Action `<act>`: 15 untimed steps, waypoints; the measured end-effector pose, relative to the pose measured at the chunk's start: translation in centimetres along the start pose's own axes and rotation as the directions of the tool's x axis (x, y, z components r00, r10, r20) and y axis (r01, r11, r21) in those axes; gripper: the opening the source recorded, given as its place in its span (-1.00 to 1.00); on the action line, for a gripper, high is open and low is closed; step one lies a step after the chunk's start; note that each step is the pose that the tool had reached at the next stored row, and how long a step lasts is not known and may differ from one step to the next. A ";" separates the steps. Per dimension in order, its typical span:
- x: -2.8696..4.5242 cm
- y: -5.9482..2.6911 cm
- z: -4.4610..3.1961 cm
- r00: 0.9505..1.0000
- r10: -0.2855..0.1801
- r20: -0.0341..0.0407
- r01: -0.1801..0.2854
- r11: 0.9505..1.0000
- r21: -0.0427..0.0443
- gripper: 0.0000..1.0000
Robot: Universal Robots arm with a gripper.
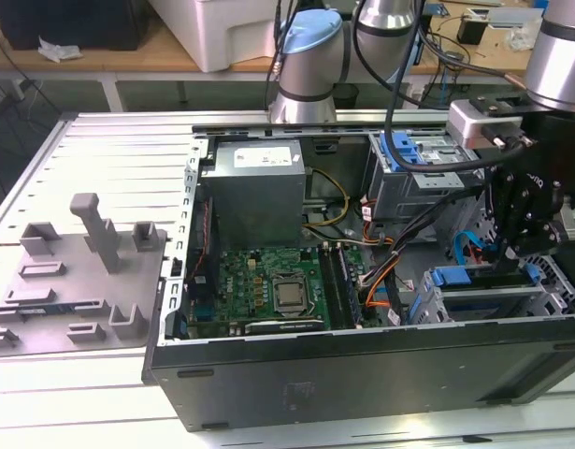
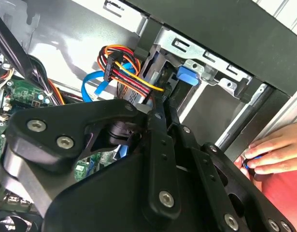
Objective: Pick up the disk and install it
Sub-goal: 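Insert the first disk wire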
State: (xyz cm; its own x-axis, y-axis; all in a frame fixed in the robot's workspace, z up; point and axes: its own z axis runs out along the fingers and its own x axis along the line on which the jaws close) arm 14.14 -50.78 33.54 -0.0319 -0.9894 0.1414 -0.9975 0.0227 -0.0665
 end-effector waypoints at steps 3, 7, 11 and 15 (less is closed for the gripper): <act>0.00 0.00 0.00 1.000 0.000 0.000 0.000 1.000 0.000 -0.66; 0.00 0.00 0.00 1.000 0.000 0.000 0.000 1.000 0.000 -0.66; 0.00 0.00 0.00 1.000 0.000 0.000 0.000 1.000 0.000 -0.66; 0.00 0.00 0.00 1.000 0.000 0.000 0.000 1.000 0.000 -0.66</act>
State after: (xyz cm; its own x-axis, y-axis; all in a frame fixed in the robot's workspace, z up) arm 14.14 -50.78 33.55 -0.0319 -0.9895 0.1412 -0.9975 0.0227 -0.0665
